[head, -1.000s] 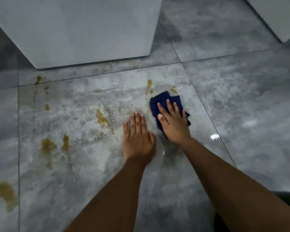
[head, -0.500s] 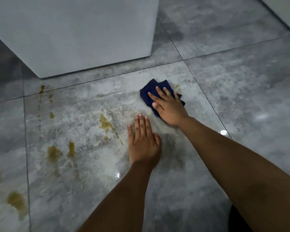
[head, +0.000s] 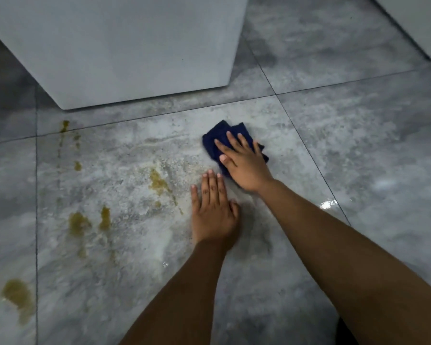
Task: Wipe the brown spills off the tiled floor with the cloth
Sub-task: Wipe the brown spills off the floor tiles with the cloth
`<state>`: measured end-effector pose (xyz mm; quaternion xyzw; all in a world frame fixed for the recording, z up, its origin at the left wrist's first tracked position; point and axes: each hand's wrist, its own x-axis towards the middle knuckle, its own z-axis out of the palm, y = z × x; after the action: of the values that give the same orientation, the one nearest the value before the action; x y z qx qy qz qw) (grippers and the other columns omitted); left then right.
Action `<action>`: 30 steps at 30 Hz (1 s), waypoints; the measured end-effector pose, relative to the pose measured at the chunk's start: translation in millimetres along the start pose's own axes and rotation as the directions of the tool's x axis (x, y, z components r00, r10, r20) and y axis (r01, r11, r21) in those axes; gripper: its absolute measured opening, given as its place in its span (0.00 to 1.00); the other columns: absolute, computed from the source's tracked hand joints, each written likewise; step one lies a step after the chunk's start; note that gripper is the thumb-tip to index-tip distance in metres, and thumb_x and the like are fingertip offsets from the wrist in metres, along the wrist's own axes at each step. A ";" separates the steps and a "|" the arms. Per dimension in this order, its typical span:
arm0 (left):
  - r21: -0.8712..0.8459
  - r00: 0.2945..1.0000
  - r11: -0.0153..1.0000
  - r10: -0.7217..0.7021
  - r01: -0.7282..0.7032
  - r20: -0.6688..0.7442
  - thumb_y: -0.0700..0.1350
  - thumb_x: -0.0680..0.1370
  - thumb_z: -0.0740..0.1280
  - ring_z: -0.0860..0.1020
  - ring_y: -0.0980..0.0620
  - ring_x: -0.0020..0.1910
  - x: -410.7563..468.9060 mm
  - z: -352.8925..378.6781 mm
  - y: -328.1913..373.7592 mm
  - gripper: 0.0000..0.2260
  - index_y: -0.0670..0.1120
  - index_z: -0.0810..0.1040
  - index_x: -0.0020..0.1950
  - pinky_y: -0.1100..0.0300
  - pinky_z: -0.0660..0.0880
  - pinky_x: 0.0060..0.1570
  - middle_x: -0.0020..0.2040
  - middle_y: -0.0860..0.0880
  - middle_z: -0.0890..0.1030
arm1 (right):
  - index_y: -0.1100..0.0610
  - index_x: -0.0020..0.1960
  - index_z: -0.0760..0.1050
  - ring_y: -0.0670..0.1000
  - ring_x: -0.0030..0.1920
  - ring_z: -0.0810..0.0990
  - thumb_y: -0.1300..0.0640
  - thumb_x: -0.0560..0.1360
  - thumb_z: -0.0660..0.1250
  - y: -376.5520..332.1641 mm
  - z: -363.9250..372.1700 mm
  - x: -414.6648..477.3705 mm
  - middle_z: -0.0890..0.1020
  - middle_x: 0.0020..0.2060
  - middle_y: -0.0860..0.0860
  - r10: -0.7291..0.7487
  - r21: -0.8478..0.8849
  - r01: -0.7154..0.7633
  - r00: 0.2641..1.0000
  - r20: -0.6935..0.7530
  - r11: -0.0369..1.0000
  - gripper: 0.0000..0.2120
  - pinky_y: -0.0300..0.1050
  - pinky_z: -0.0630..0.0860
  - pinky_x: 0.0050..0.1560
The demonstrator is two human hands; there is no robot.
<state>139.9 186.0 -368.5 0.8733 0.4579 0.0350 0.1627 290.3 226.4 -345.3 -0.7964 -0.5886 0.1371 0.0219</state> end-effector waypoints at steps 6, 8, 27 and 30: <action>-0.007 1.000 1.000 -0.003 0.003 -0.021 0.52 0.77 0.40 0.41 0.47 0.77 0.1 -0.4 0.2 0.29 0.42 0.41 0.76 0.46 0.39 0.74 0.78 0.43 0.44 | 0.42 0.77 0.49 0.54 0.77 0.43 0.44 0.82 0.45 36.3 -5.2 9.9 0.47 0.78 0.50 0.318 0.099 -0.313 0.947 -0.049 0.945 0.23 0.60 0.40 0.73; 0.010 1.000 1.000 -0.006 0.006 -0.009 0.53 0.77 0.40 0.40 0.47 0.77 -0.3 -0.4 -0.3 0.29 0.42 0.39 0.76 0.46 0.39 0.74 0.78 0.43 0.43 | 0.42 0.77 0.49 0.53 0.77 0.43 0.44 0.82 0.45 26.0 0.7 -10.5 0.47 0.78 0.49 0.351 0.092 -0.345 0.935 -0.057 0.934 0.23 0.59 0.39 0.73; 0.016 0.999 1.000 0.004 -0.003 -0.042 0.53 0.76 0.39 0.43 0.47 0.77 1.0 1.0 2.3 0.30 0.42 0.42 0.76 0.46 0.38 0.74 0.78 0.42 0.46 | 0.42 0.77 0.46 0.55 0.77 0.41 0.43 0.82 0.42 17.7 8.3 -40.3 0.45 0.78 0.50 0.545 0.176 -0.525 0.833 -0.093 0.833 0.24 0.62 0.39 0.73; 0.008 0.999 1.000 -0.003 0.003 -0.042 0.53 0.76 0.40 0.44 0.47 0.77 1.4 0.1 1.5 0.31 0.41 0.45 0.77 0.47 0.37 0.73 0.79 0.42 0.47 | 0.44 0.78 0.47 0.56 0.77 0.43 0.44 0.82 0.42 55.0 -0.1 -37.8 0.46 0.78 0.52 0.726 0.252 -0.687 0.679 -0.111 0.681 0.24 0.62 0.38 0.73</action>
<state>141.8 186.3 -368.3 0.8723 0.4626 0.0512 0.1498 331.4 173.9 -348.8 -0.9657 -0.2124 0.1086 0.1025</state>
